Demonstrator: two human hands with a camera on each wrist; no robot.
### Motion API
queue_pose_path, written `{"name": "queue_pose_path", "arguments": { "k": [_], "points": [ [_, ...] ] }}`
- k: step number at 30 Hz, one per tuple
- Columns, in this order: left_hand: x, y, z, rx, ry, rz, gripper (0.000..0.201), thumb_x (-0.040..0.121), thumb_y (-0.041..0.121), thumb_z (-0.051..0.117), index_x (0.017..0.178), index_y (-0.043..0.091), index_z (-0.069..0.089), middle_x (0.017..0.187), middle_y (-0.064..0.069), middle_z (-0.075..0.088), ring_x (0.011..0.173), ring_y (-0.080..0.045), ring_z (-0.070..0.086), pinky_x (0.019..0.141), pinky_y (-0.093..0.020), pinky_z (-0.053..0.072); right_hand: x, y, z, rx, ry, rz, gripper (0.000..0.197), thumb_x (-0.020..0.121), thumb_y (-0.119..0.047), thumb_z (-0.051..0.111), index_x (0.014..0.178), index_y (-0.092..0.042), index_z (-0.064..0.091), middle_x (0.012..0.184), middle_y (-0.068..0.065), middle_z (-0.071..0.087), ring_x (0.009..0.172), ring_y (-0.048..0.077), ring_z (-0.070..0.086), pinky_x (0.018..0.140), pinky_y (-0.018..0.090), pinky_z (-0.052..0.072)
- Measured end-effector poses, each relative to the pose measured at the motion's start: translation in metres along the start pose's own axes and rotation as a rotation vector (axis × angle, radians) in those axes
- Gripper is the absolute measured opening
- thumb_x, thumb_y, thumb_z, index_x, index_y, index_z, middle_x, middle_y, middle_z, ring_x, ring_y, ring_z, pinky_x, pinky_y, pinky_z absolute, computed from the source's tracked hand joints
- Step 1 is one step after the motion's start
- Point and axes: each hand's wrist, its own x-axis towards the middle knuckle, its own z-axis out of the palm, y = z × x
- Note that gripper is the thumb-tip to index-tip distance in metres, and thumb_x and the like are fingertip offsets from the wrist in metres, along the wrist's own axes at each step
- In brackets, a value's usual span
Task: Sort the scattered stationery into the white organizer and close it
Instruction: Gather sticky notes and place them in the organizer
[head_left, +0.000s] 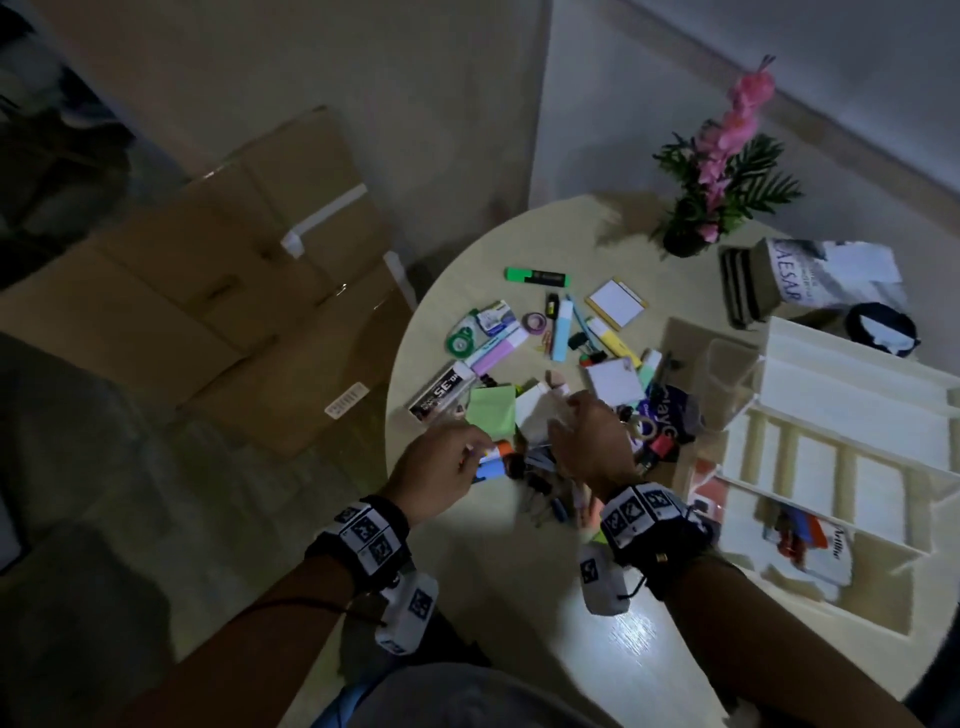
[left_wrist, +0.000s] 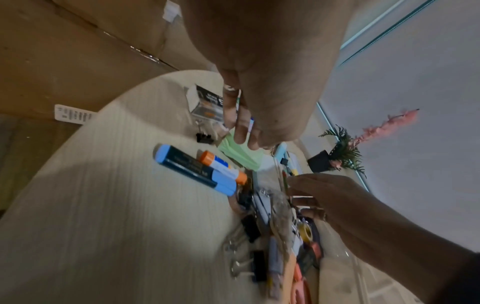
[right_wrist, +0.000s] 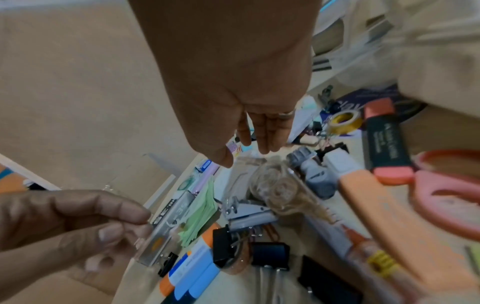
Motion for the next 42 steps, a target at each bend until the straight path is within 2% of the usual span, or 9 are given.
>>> {"name": "queue_pose_path", "arguments": {
  "k": [9,16,20,26,31,33,35,37,42],
  "points": [
    [0.071,-0.006,-0.017,0.33,-0.102,0.07,0.042,0.098,0.014,0.063,0.139,0.015,0.056,0.137,-0.006,0.06,0.128,-0.032,0.051,0.103,-0.045,0.046,0.02,-0.013,0.026,-0.183,0.084,0.112,0.041,0.083,-0.043,0.073,0.108,-0.01,0.067,0.098,0.015,0.074,0.092,0.038,0.07,0.079,0.044,0.058],
    [0.095,-0.006,-0.009,0.49,-0.211,0.108,0.076,0.088,0.012,0.077,0.151,0.018,0.035,0.143,-0.006,0.053,0.134,-0.032,0.045,0.106,-0.049,0.043,0.014,-0.013,0.009,0.108,0.004,0.149,0.016,0.095,-0.028,0.071,0.085,-0.015,0.069,0.073,0.001,0.068,0.069,0.022,0.064,0.059,0.03,0.046],
    [0.103,-0.007,-0.012,0.523,-0.209,0.131,0.06,0.09,0.012,0.075,0.143,0.018,0.047,0.138,-0.005,0.056,0.134,-0.033,0.043,0.107,-0.051,0.043,-0.004,-0.014,-0.014,0.297,0.05,0.189,0.028,0.099,-0.03,0.07,0.077,-0.015,0.06,0.065,-0.001,0.061,0.058,0.013,0.057,0.053,0.028,0.04],
    [0.111,-0.008,-0.017,0.244,-0.27,0.088,0.028,0.096,0.014,0.071,0.124,0.017,0.067,0.124,-0.007,0.063,0.117,-0.03,0.059,0.094,-0.04,0.049,-0.048,-0.023,-0.048,0.95,0.065,0.269,0.011,0.099,-0.007,0.069,0.103,0.002,0.073,0.095,0.013,0.08,0.083,0.025,0.077,0.071,0.031,0.061],
    [0.109,0.018,-0.041,-0.019,-0.197,0.114,0.025,0.095,0.01,0.072,0.119,0.014,0.068,0.115,-0.007,0.071,0.106,-0.022,0.067,0.087,-0.036,0.056,-0.075,-0.003,-0.049,1.276,0.12,0.389,0.025,0.102,-0.012,0.063,0.12,0.003,0.07,0.116,0.02,0.076,0.102,0.033,0.072,0.09,0.045,0.055],
    [0.105,0.034,-0.051,-0.217,-0.174,0.082,0.023,0.092,0.011,0.077,0.112,0.018,0.068,0.106,-0.001,0.072,0.098,-0.016,0.069,0.086,-0.038,0.059,-0.085,0.004,-0.052,1.267,0.159,0.41,0.023,0.104,-0.02,0.061,0.113,-0.001,0.071,0.105,0.015,0.076,0.094,0.032,0.071,0.085,0.047,0.056],
    [0.101,0.06,-0.058,-0.411,-0.236,0.086,0.02,0.089,0.011,0.081,0.104,0.017,0.07,0.1,0.001,0.074,0.097,-0.013,0.07,0.085,-0.032,0.059,-0.097,0.008,-0.058,1.161,0.177,0.389,0.021,0.107,-0.026,0.057,0.102,-0.01,0.069,0.087,0.009,0.072,0.079,0.026,0.069,0.064,0.038,0.058],
    [0.096,0.091,-0.058,-0.558,-0.355,0.112,0.018,0.086,0.01,0.084,0.099,0.015,0.073,0.099,-0.001,0.076,0.096,-0.008,0.071,0.085,-0.024,0.056,-0.106,0.015,-0.063,1.082,0.173,0.375,0.023,0.11,-0.028,0.052,0.105,-0.012,0.067,0.091,0.01,0.068,0.077,0.024,0.069,0.055,0.034,0.056],
    [0.083,0.152,-0.01,-0.538,-0.435,0.163,0.018,0.084,0.01,0.085,0.1,0.014,0.076,0.097,-0.002,0.078,0.089,-0.01,0.072,0.08,-0.025,0.058,-0.124,0.033,-0.077,1.155,0.016,0.382,0.036,0.109,-0.039,0.049,0.128,-0.016,0.069,0.117,0.013,0.076,0.098,0.03,0.074,0.069,0.038,0.058]
  ]
}}
